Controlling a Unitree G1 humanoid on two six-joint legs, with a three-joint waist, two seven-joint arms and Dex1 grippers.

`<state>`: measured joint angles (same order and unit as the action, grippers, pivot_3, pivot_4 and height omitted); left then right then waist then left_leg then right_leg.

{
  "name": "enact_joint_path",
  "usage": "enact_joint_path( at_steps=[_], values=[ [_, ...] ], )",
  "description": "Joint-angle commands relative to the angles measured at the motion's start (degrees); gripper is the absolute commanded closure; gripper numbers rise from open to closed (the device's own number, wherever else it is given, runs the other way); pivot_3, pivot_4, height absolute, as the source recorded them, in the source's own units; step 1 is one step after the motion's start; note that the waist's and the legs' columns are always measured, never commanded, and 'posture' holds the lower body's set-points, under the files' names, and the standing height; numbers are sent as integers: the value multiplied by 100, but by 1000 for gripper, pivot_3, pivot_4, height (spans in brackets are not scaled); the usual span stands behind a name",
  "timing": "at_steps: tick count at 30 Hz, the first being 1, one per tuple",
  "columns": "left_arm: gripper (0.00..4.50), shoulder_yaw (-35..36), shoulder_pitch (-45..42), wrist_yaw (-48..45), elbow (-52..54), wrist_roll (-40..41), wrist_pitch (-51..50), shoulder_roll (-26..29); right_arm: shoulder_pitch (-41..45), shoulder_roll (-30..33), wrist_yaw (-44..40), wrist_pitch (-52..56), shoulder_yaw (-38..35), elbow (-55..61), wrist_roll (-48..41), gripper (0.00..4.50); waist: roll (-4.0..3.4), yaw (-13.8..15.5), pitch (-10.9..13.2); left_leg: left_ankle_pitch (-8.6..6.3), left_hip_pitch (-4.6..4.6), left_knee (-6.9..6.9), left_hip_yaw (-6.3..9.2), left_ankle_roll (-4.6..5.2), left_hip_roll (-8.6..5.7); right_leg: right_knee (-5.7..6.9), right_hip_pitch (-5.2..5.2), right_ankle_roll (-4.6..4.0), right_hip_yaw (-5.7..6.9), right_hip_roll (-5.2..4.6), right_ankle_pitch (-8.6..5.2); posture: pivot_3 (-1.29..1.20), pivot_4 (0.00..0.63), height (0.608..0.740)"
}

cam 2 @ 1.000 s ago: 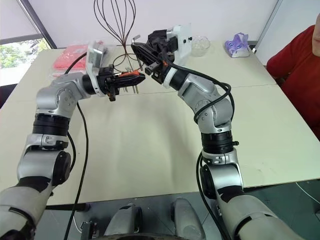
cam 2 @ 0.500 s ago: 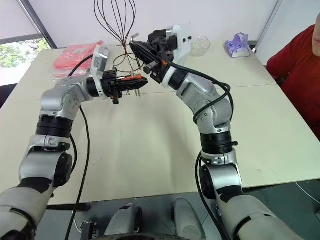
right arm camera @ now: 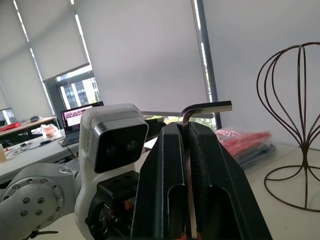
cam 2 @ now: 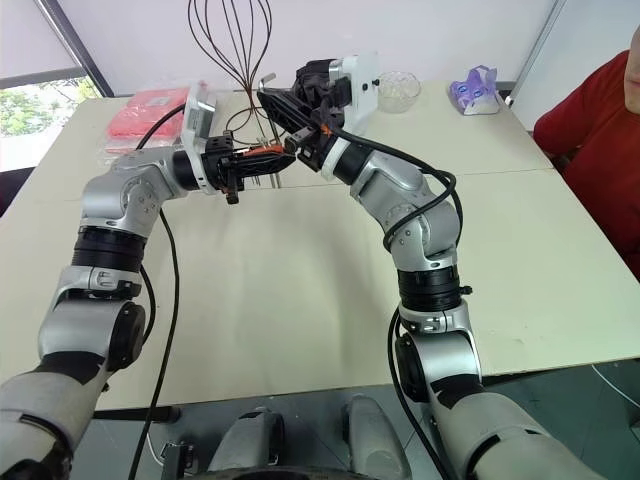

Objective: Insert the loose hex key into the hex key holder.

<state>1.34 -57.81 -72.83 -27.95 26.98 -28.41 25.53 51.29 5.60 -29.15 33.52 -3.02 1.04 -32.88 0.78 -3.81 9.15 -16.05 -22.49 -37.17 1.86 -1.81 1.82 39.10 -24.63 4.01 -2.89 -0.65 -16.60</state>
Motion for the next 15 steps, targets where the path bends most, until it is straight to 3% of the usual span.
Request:
enact_joint_path(
  at_steps=[1,15],
  values=[
    [4500,171,-65,-43,365,208,-52,33,22,-33,-45,-129,17,75,-22,4453,0,0,0,0,0,0,0,0,0,0,0,0,0,0,0,0,150,740],
    [4500,128,85,46,463,177,-40,42,111,-37,-47,-232,-21,-68,2,4453,0,-1,0,0,0,0,0,0,0,0,0,0,0,0,0,0,150,740]
  ],
)
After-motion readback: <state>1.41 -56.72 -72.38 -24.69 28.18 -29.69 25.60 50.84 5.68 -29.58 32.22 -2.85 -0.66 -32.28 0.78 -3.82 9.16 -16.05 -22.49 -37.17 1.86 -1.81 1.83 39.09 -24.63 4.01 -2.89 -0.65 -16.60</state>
